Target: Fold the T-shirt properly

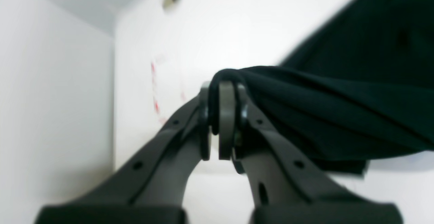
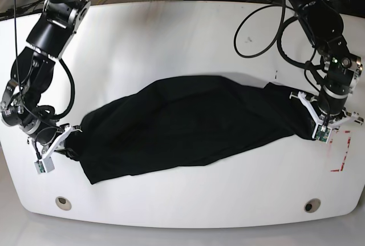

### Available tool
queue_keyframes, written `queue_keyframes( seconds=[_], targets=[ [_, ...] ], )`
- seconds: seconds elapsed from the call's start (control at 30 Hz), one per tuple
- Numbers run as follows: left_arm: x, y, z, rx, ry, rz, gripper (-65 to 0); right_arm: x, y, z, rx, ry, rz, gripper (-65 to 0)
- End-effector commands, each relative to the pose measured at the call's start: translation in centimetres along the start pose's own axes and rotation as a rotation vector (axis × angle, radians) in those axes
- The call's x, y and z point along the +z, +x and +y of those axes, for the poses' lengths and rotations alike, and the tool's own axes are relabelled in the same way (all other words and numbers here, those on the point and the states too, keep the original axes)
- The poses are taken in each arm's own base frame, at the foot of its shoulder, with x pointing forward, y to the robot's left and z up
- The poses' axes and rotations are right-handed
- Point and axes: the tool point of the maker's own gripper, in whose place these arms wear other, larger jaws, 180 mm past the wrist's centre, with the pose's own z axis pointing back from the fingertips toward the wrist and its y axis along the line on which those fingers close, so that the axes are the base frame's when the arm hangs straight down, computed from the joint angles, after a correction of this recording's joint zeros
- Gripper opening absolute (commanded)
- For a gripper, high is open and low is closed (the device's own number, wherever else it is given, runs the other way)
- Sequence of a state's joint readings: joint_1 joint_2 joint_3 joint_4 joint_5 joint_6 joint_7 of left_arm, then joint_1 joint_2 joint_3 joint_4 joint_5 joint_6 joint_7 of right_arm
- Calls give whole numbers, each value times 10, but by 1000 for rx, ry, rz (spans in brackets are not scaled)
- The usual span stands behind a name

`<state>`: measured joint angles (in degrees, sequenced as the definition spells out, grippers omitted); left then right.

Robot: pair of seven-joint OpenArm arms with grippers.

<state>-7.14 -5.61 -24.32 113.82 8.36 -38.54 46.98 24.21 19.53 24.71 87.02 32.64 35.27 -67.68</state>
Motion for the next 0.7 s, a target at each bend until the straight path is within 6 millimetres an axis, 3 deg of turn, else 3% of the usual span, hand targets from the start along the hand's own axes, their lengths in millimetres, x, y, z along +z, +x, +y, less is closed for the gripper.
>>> queue_keyframes(
  seconds=[0.0,0.2,0.37,0.67],
  targets=[
    [3,28,34,-19,95,-47,-650,8,45,-5,70,-32,-88,-650],
    [11,79,91,-26,233,-117,-650,-3,103,-8,107,-30,-135,-650],
    [20,119,122,-74,301,-192,-650,-4,154,-8,143,-16,-172,-650],
    [43,187,186,-137,423,-299,-650,18,251,12,254,-8,-276,-650]
  ],
)
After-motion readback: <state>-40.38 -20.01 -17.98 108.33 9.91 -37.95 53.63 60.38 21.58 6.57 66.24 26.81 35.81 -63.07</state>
